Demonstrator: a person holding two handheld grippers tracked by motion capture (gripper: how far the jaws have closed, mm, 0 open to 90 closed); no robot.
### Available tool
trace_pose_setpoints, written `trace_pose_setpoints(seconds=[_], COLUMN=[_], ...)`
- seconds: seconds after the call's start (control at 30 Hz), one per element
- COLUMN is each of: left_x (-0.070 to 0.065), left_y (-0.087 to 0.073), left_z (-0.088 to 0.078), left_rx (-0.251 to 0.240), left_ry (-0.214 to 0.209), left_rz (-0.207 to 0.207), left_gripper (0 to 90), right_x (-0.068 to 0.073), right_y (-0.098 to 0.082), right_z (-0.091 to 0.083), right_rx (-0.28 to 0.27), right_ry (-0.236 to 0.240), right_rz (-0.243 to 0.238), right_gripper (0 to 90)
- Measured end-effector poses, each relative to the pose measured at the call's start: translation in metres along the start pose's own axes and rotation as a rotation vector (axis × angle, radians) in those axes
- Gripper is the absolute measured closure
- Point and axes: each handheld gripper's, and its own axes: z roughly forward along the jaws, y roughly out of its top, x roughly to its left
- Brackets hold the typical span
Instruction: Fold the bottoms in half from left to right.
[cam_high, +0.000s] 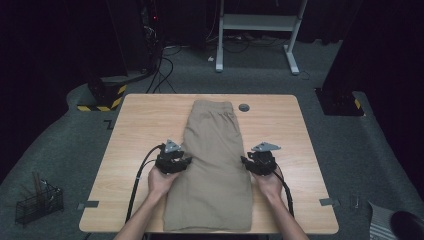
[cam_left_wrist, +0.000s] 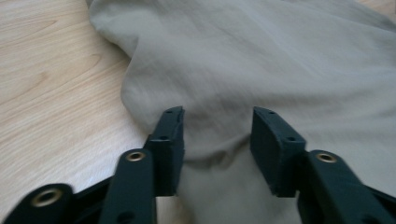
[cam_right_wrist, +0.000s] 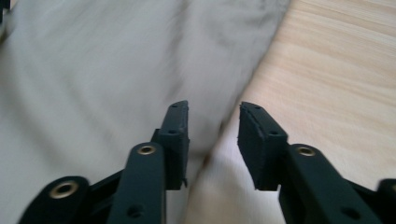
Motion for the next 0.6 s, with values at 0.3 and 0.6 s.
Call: trace_pose_setpoints(seconds=[0.3,0.6], left_x=[0.001,-0.008], left_y=[-0.009,-0.010], left_z=[0.007,-0.010], left_rx=[0.013,-0.019], left_ry=[0.037,0.033], left_rz=[0.033,0.044], left_gripper=[63.2,45.3], right_x=[-0.021,-0.002], right_y=[0.014,0.010], right_z=[0.026,0.002], right_rx=[0.079,-0.015], right_ry=[-0.021,-0.038], right_rz=[-0.018,-0.043], right_gripper=[90.0,64.4])
